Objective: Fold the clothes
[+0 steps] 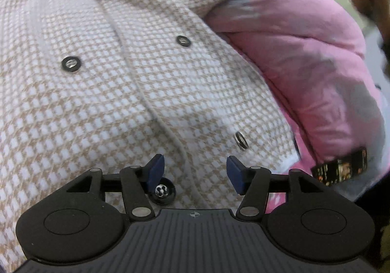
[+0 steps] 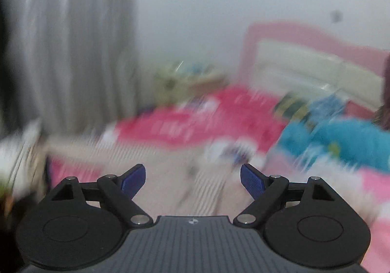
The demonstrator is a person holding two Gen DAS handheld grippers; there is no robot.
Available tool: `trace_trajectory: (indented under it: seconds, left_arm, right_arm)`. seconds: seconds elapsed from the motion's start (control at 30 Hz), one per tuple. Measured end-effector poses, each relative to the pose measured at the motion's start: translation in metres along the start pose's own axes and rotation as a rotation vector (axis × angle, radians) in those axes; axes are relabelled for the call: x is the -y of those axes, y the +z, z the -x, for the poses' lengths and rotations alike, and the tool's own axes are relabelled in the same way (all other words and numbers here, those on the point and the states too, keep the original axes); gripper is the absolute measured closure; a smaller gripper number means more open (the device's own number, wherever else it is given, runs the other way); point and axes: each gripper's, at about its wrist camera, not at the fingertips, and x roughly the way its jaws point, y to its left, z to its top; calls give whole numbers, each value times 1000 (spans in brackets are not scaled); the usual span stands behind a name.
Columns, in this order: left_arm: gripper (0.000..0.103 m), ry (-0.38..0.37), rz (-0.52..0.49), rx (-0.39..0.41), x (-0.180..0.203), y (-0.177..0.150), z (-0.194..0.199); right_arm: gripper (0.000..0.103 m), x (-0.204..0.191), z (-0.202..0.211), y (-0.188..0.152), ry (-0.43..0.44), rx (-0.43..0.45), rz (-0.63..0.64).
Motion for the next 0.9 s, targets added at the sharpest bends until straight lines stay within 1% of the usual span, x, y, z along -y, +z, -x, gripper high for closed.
trace_trajectory:
  seconds: [0.1, 0.13, 0.23, 0.3, 0.4, 0.5, 0.53, 0.63, 0.7, 0.73, 0.8, 0.9]
  left_arm:
    - [47, 3, 101, -4, -12, 5, 1]
    - [47, 3, 135, -5, -16, 7, 2]
    - [47, 0, 216, 4, -21, 11, 5]
    - [48, 2, 253, 12, -22, 14, 7]
    - [48, 10, 297, 36, -21, 23, 13]
    - [48, 38, 310, 79, -22, 40, 20]
    - [48, 61, 308, 99, -23, 48, 23]
    - [48, 154, 327, 159, -30, 81, 30]
    - [47, 194, 326, 218, -40, 106, 31]
    - [47, 226, 292, 246, -44, 120, 28]
    - [47, 307, 183, 295, -53, 147, 16]
    - [47, 363, 73, 338, -76, 182, -7]
  right_arm:
    - [16, -53, -25, -61, 102, -147, 35]
    - [19, -70, -34, -81, 131, -187, 35]
    - [21, -117, -58, -129, 226, -268, 46]
    - [24, -152, -71, -155, 255, -318, 121]
    - [33, -188, -85, -180, 252, -349, 232]
    - [37, -194, -98, -199, 228, -395, 242]
    - [37, -193, -100, -203, 222, -404, 239]
    - [39, -192, -94, -203, 218, -395, 242]
    - [40, -187, -93, -204, 224, -394, 215]
    - [40, -185, -93, -206, 229, -393, 200]
    - [40, -183, -94, -206, 237, -389, 176]
    - [42, -174, -92, -205, 254, -383, 110]
